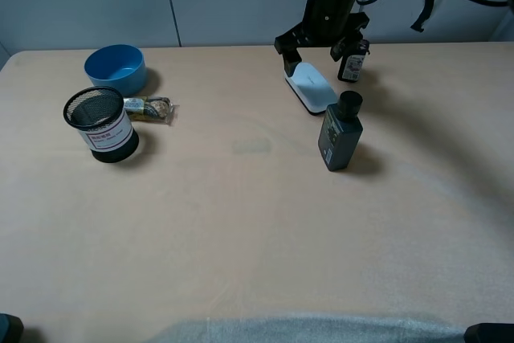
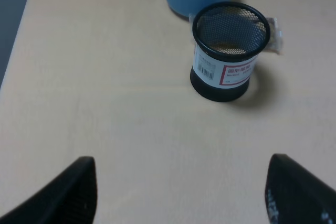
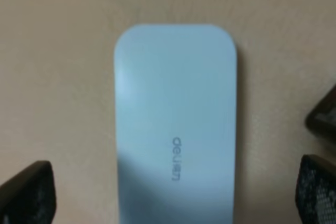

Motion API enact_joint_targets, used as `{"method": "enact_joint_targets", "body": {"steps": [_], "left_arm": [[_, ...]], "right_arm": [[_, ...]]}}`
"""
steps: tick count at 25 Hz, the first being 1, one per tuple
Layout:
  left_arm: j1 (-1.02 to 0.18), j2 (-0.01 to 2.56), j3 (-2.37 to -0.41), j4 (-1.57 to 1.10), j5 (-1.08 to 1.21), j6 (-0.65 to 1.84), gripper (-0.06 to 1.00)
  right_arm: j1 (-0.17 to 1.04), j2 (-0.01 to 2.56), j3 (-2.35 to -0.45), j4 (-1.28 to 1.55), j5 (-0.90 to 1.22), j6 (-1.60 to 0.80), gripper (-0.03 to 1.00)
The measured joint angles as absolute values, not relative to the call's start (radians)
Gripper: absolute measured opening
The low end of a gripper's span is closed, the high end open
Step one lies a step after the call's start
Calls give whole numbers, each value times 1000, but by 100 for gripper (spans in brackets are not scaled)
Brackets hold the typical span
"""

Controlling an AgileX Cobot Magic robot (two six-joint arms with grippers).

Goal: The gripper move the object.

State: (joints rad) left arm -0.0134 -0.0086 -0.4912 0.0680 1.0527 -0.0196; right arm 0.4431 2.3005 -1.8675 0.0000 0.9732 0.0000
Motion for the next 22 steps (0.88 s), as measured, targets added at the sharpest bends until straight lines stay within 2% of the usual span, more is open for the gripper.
{"method": "enact_joint_targets", "body": {"steps": [14, 22], "left_arm": [[-13, -9, -491, 68, 1053, -20, 73], [-13, -9, -491, 68, 1053, -20, 73]], "right_arm": [[438, 2019, -1870, 0, 1015, 0, 69], [360, 1773, -1870, -58, 1052, 80, 69]]}}
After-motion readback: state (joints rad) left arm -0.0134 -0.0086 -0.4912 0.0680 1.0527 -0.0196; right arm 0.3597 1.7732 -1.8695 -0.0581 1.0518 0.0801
